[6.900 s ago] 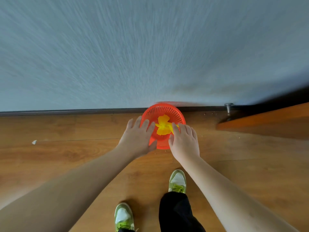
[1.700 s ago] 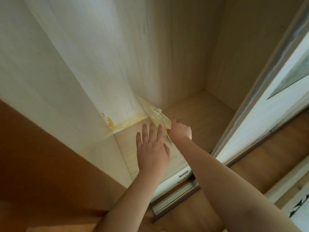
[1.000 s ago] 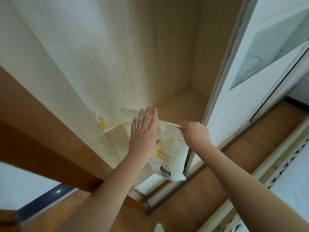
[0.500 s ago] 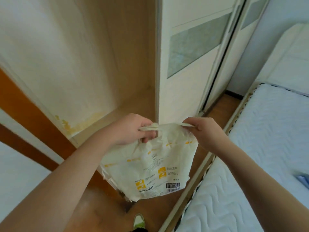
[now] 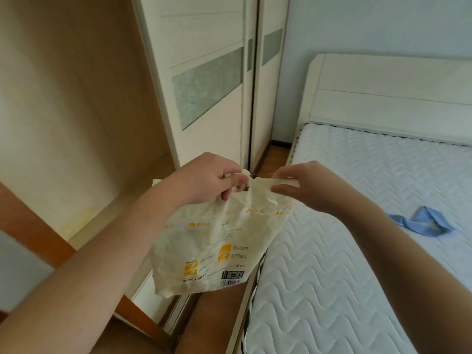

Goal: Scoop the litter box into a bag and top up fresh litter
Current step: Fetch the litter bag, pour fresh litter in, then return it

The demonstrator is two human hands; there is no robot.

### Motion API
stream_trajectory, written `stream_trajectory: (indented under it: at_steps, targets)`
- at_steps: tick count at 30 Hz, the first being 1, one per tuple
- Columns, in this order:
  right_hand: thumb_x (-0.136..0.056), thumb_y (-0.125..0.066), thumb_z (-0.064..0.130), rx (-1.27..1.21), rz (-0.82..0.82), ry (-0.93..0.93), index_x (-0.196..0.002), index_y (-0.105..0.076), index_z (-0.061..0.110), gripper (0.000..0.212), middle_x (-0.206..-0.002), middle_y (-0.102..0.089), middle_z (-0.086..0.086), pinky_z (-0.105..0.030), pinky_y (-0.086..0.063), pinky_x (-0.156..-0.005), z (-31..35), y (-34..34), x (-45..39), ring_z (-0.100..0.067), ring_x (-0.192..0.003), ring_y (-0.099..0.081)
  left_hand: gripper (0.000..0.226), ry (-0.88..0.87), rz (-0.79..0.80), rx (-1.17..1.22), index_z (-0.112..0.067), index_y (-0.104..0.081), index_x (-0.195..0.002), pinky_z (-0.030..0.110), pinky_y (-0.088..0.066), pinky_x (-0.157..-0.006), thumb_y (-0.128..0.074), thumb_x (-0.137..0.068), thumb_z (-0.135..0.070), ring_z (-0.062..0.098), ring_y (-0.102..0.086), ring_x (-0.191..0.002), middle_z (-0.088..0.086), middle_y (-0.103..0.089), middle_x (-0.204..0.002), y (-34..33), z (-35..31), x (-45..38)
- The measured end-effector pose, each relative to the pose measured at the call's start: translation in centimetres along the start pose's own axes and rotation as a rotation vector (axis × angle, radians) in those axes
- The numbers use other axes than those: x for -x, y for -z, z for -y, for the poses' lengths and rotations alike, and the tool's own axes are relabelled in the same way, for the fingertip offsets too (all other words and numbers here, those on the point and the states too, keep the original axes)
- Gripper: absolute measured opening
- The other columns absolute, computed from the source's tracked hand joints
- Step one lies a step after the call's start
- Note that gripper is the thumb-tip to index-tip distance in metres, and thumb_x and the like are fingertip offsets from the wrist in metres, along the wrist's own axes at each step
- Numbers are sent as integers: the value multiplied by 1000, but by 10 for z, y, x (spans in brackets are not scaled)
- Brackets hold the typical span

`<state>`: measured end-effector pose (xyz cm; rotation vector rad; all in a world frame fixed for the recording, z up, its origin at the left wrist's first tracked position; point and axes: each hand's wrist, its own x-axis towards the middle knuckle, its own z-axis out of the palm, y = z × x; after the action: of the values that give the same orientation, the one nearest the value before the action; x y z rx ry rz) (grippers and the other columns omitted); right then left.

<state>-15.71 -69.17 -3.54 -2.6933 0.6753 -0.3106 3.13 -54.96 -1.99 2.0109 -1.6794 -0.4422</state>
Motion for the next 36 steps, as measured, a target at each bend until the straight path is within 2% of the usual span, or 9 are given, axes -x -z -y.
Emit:
stream_trajectory:
  at_steps: [11,14,17,22,25,27,31,34,36]
  targets:
    - [-95,-50,44,88,-225,-218,-91,-70,32,24,-67,-57,12,-27,-42,-61,56,-22,115,-7,-63,-52,62,-355,-254,-404,-22,-58,-80,32,-36,-53,-21,-89,-71,18,-55,-61,-5,-59,-66,-49,-31,71]
    - [-95,-47,45,125,-229,-297,-88,-68,32,26,-71,-61,8,-29,-44,-64,63,-18,153,-13,-69,-56,57,-460,-301,-416,-25,-60,-112,36,-40,-78,-25,-92,-66,20,-61,-86,-6,-66,-95,-69,-35,81]
    - [-95,-48,44,115,-283,-385,-90,-69,29,27,-72,-62,6,-27,-39,-60,61,-3,200,-14,-69,-56,71,-576,-451,-347,-19,-34,-145,44,-24,-111,-43,-91,-63,26,-40,-132,9,-44,-142,-97,-44,93]
    - [-94,-50,46,86,-380,-504,-84,-67,34,23,-69,-61,12,-26,-43,-61,56,38,283,-4,-62,-53,100,-618,-796,53,-20,-3,-154,48,-16,-119,-67,-84,-52,27,-6,-150,23,-11,-156,-162,-64,129]
    - [-95,-50,43,106,-417,-552,-90,-71,31,24,-70,-62,13,-24,-44,-63,51,61,336,-3,-63,-53,120,-341,-615,453,-19,6,-154,47,-13,-121,-79,-74,-47,18,1,-151,5,5,-161,-193,-95,134]
    - [-95,-51,40,97,-454,-599,-89,-71,29,24,-69,-63,12,-22,-40,-59,46,74,377,-4,-63,-54,119,-212,-359,754,-25,-2,-155,44,-30,-116,-83,-71,-43,11,-23,-146,0,-16,-162,-210,-121,131]
    - [-94,-54,36,72,-592,-703,-85,-72,25,23,-71,-68,3,-31,-49,-66,29,86,475,-15,-67,-60,49,-142,0,840,-37,-67,-109,39,-57,-83,-77,-67,-61,17,-69,-99,-9,-74,-102,-250,-183,132]
    - [-95,-54,36,93,-673,-802,-84,-71,23,24,-69,-67,4,-32,-51,-67,12,87,564,-15,-67,-61,5,-121,129,866,-27,-72,-87,38,-57,-74,-73,-84,-31,13,-71,-76,-9,-76,-79,-295,-249,151]
    - [-95,-54,36,121,-707,-877,-83,-71,23,24,-68,-67,5,-31,-49,-67,2,86,621,-15,-67,-60,7,-144,189,848,-18,-71,-86,31,-56,-65,-67,-89,-23,14,-70,-69,-7,-75,-74,-325,-295,170]
